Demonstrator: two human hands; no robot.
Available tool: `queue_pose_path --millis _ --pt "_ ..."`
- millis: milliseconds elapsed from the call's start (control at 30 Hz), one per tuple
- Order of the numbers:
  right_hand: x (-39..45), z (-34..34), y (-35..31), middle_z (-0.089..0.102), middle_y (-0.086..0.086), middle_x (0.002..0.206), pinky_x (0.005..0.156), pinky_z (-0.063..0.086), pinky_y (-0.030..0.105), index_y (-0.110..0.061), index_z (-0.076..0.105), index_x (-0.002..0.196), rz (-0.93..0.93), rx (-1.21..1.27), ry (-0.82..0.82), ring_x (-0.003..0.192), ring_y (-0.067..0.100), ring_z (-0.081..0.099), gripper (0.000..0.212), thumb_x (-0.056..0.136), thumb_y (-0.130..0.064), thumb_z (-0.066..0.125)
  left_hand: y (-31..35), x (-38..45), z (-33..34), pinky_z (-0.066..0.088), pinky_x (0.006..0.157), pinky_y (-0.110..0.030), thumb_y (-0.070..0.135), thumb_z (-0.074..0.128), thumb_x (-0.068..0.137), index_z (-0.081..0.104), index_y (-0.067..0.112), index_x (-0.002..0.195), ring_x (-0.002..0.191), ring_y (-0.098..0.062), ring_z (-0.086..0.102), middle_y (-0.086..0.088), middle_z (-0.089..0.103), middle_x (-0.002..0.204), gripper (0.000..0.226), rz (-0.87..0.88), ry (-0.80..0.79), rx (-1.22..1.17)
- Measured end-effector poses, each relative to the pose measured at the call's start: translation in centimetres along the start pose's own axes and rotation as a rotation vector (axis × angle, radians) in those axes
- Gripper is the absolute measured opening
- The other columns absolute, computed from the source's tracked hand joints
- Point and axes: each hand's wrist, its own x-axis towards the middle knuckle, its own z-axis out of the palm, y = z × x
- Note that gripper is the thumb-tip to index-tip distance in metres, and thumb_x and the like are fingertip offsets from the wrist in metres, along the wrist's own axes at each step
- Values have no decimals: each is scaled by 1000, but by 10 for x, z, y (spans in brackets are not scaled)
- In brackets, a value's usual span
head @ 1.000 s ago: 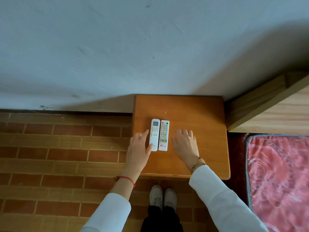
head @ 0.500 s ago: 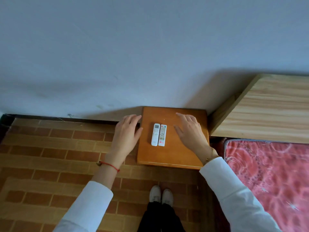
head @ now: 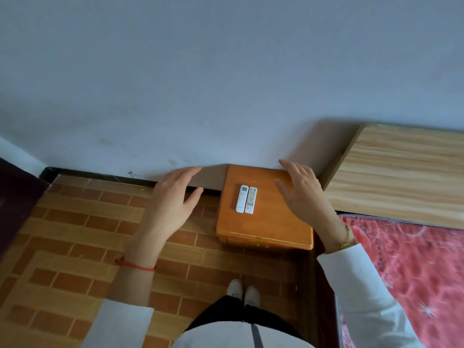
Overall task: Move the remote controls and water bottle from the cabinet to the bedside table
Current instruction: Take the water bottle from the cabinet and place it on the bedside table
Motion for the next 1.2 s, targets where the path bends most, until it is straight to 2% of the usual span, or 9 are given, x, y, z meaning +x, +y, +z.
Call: queue_pose_path --millis 200,300,433,600,833,900,967,1067,1200 --pt "-34 7 -16 38 -1 151 117 26 44 -24 30 147 -6 9 -78 143 22 25 53 97 -40 43 -6 -46 -29 36 111 -32 31 55 94 45 21 141 131 -16 47 3 52 141 50 -71 52 20" --pt "-41 9 -29 37 -1 152 117 26 44 -25 30 147 -44 16 -105 143 21 24 53 97 -40 44 -11 -66 -38 38 109 -30 35 53 94 40 26 143 133 -13 46 7 48 144 52 -142 67 30" --pt "-40 13 -51 38 -3 151 115 26 41 -27 30 146 -141 10 -127 142 20 26 52 98 -41 43 -17 -93 -51 37 109 -32 36 52 94 38 29 144 135 -13 42 9 44 147 53 -268 95 18" --pt "-36 25 -94 42 -3 148 113 29 39 -26 32 146 -322 20 -169 141 18 28 51 98 -39 44 -29 -138 -71 35 105 -27 36 51 94 37 31 144 136 -11 39 10 41 148 52 -417 169 5" --pt "-45 56 -191 40 0 148 116 29 43 -26 33 146 -580 2 -369 141 20 29 50 98 -38 42 -56 -222 -101 33 105 -29 35 51 95 39 27 144 135 -13 39 5 42 147 51 -684 297 -16" --pt "-51 71 -221 41 -2 148 116 27 40 -26 33 146 -665 -14 -417 140 19 30 48 99 -38 41 -68 -251 -110 33 106 -29 36 49 96 39 27 144 134 -12 38 5 43 147 50 -760 338 -18" --pt "-57 91 -254 43 -3 146 116 28 39 -27 34 144 -753 -33 -457 139 19 32 46 99 -38 41 -82 -279 -118 32 107 -30 38 48 97 38 28 145 135 -12 38 6 42 147 50 -836 372 -6" --pt "-70 128 -307 44 -4 146 115 31 46 -28 36 143 -865 -40 -526 139 19 32 47 98 -40 41 -106 -318 -130 34 108 -34 40 48 96 37 30 145 136 -14 39 6 42 149 51 -987 423 11" --pt "-94 183 -387 42 -5 147 115 32 42 -28 35 143 -994 -50 -585 139 18 34 48 98 -42 42 -147 -371 -154 35 110 -38 39 49 96 38 30 144 135 -16 40 6 43 148 51 -1145 483 55"
